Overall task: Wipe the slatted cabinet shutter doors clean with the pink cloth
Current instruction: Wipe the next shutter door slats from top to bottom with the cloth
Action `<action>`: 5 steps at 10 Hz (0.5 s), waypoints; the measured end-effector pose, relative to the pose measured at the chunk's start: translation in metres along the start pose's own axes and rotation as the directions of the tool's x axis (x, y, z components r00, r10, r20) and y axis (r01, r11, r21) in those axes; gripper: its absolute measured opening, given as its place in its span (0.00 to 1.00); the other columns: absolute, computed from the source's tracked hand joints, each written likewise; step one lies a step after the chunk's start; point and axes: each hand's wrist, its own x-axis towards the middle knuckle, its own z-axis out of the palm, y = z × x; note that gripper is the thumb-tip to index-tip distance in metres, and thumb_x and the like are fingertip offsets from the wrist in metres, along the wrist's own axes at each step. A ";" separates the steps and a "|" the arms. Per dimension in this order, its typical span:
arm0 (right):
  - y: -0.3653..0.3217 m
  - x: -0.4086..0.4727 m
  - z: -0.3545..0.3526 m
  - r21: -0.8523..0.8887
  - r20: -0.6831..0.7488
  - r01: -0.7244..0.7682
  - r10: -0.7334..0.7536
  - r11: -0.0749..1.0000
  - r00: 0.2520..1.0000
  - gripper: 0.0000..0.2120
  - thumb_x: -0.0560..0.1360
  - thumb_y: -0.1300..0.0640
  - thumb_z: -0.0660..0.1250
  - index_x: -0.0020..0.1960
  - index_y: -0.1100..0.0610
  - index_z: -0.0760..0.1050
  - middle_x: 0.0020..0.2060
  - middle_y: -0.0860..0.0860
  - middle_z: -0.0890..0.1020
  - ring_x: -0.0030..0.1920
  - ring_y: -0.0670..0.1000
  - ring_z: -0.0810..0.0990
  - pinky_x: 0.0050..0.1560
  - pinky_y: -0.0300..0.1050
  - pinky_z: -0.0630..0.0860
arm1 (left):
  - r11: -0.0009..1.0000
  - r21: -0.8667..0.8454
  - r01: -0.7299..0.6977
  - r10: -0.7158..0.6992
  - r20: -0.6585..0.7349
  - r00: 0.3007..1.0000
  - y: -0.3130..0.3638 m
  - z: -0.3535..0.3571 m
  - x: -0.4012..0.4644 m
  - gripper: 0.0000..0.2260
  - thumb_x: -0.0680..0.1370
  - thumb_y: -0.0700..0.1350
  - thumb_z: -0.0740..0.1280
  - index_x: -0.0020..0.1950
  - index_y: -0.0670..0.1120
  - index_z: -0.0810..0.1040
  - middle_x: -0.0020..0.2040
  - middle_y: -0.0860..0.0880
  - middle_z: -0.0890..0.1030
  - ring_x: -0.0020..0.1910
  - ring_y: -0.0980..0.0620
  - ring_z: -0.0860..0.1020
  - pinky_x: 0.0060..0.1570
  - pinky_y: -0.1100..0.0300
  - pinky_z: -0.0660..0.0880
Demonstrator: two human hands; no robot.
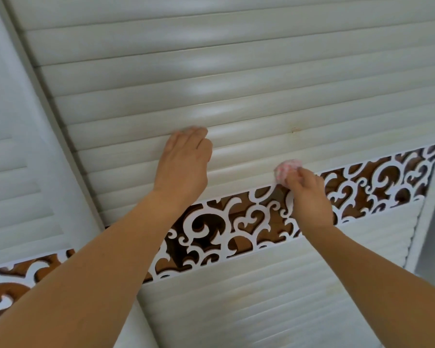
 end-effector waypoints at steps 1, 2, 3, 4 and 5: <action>0.009 0.004 0.001 0.053 -0.036 -0.146 0.148 0.988 0.988 0.15 0.78 0.44 0.50 0.53 0.49 0.72 0.56 0.57 0.76 0.57 0.59 0.74 0.56 0.59 0.73 | 1.000 -0.002 0.029 -0.029 0.004 1.000 0.007 0.000 0.006 0.15 0.64 0.22 0.59 0.43 0.37 0.76 0.63 0.36 0.74 0.66 0.37 0.69 0.66 0.46 0.60; -0.029 0.004 -0.010 0.259 0.016 -0.322 0.329 0.911 0.944 0.22 0.78 0.35 0.48 0.48 0.50 0.72 0.48 0.54 0.77 0.48 0.53 0.79 0.44 0.49 0.75 | 0.999 -0.018 0.033 -0.033 0.002 0.999 0.019 0.004 0.014 0.15 0.64 0.22 0.59 0.43 0.37 0.76 0.63 0.36 0.74 0.66 0.37 0.68 0.66 0.47 0.59; -0.057 0.002 -0.018 0.325 0.043 -0.082 0.072 0.942 0.996 0.12 0.81 0.45 0.51 0.50 0.43 0.73 0.55 0.55 0.75 0.55 0.56 0.76 0.52 0.57 0.75 | 0.999 -0.032 0.025 -0.024 0.012 1.000 0.026 0.013 0.020 0.14 0.66 0.23 0.58 0.44 0.37 0.76 0.65 0.37 0.73 0.68 0.38 0.67 0.67 0.48 0.58; -0.053 0.011 -0.029 0.323 0.095 0.012 -0.045 0.946 0.994 0.15 0.81 0.58 0.57 0.66 0.53 0.70 0.63 0.55 0.71 0.61 0.57 0.71 0.57 0.58 0.73 | 0.999 -0.035 -0.006 0.006 0.000 1.000 0.037 0.022 0.029 0.14 0.63 0.26 0.55 0.41 0.37 0.76 0.61 0.36 0.76 0.63 0.35 0.71 0.63 0.44 0.64; -0.036 0.018 -0.036 0.240 0.089 0.051 -0.075 0.969 0.993 0.30 0.60 0.63 0.77 0.62 0.57 0.76 0.56 0.58 0.78 0.49 0.58 0.79 0.34 0.45 0.77 | 1.000 -0.011 -0.010 0.010 -0.032 0.999 0.045 0.028 0.035 0.14 0.61 0.26 0.56 0.40 0.37 0.76 0.57 0.36 0.78 0.59 0.35 0.74 0.58 0.43 0.69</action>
